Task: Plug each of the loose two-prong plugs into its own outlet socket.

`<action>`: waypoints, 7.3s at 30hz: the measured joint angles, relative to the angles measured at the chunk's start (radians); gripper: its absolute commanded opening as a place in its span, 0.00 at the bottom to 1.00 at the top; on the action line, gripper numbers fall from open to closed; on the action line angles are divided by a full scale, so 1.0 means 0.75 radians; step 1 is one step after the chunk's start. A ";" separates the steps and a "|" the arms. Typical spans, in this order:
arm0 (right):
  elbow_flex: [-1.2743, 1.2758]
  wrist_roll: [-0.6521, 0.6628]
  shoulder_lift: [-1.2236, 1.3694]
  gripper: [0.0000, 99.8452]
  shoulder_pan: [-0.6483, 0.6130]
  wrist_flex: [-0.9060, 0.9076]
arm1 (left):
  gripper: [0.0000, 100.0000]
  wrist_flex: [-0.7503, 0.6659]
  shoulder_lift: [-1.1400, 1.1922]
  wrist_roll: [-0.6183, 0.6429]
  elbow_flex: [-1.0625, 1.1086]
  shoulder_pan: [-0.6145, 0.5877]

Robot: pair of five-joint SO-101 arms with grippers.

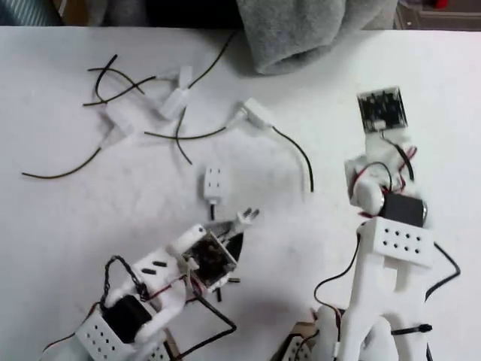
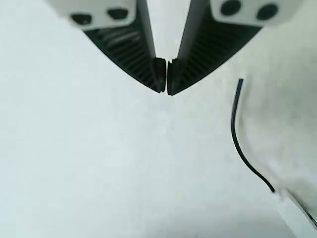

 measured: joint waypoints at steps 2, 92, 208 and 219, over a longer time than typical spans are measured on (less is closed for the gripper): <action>0.082 0.010 0.000 0.02 0.055 -0.035 | 0.02 0.059 0.000 -0.014 0.000 0.000; 0.784 0.096 -0.010 0.02 0.033 -0.540 | 0.21 0.115 2.320 0.155 -1.279 -0.638; 0.784 0.096 -0.010 0.02 0.033 -0.563 | 0.02 -0.256 1.037 0.352 -1.074 -0.800; 0.796 0.098 -0.012 0.02 -0.010 -0.563 | 0.02 -0.585 0.448 0.479 -0.565 -0.800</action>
